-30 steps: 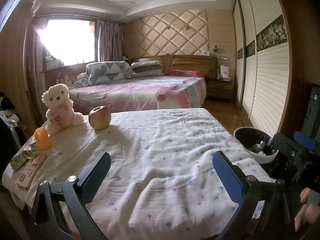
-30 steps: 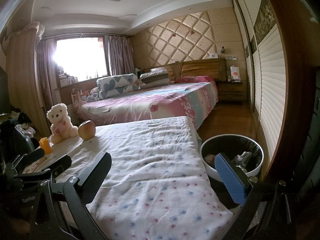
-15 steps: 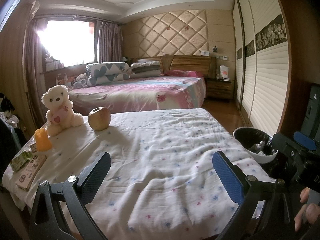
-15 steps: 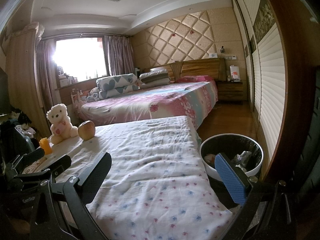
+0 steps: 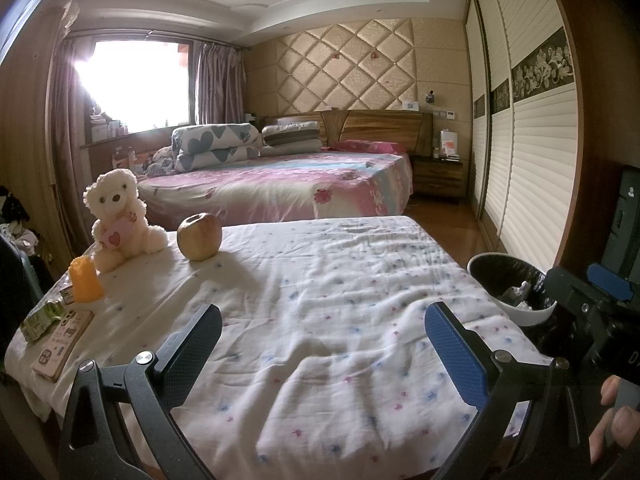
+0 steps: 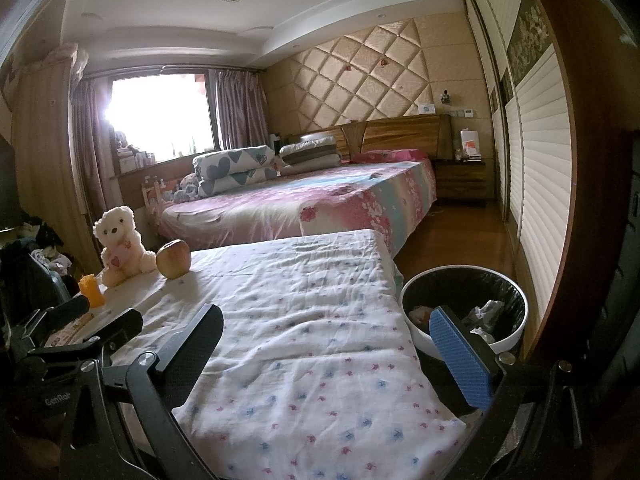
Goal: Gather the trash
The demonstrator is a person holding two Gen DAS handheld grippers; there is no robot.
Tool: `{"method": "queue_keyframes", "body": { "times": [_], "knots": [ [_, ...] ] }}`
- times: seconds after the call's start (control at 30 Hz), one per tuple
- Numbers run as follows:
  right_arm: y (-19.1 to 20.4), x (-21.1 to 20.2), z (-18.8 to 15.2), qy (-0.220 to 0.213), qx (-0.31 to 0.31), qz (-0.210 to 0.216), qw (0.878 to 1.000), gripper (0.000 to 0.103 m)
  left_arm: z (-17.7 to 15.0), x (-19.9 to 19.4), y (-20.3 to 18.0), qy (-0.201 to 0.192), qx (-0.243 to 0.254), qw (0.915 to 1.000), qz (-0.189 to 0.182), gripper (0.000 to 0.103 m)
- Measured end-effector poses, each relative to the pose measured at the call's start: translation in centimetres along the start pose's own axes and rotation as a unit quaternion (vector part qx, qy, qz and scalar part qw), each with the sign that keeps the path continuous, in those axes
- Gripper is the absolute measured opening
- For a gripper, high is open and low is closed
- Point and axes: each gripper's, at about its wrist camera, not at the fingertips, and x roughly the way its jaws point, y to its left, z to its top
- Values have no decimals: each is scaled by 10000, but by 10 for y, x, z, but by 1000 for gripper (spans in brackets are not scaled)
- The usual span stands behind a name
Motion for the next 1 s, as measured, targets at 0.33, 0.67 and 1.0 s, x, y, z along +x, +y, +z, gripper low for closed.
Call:
{"method": "queue_keyframes", "body": {
  "times": [0.33, 0.67, 1.0],
  "knots": [
    [1, 0, 0, 7, 14, -2, 10000, 103, 0, 0, 0, 4, 1, 10000, -1, 102],
    [2, 1, -1, 37, 1, -2, 10000, 103, -1, 2, 1, 25, 6, 10000, -11, 102],
    [0, 9, -6, 159, 29, 27, 9999, 103, -3, 12, 5, 87, -13, 10000, -4, 102]
  ]
}}
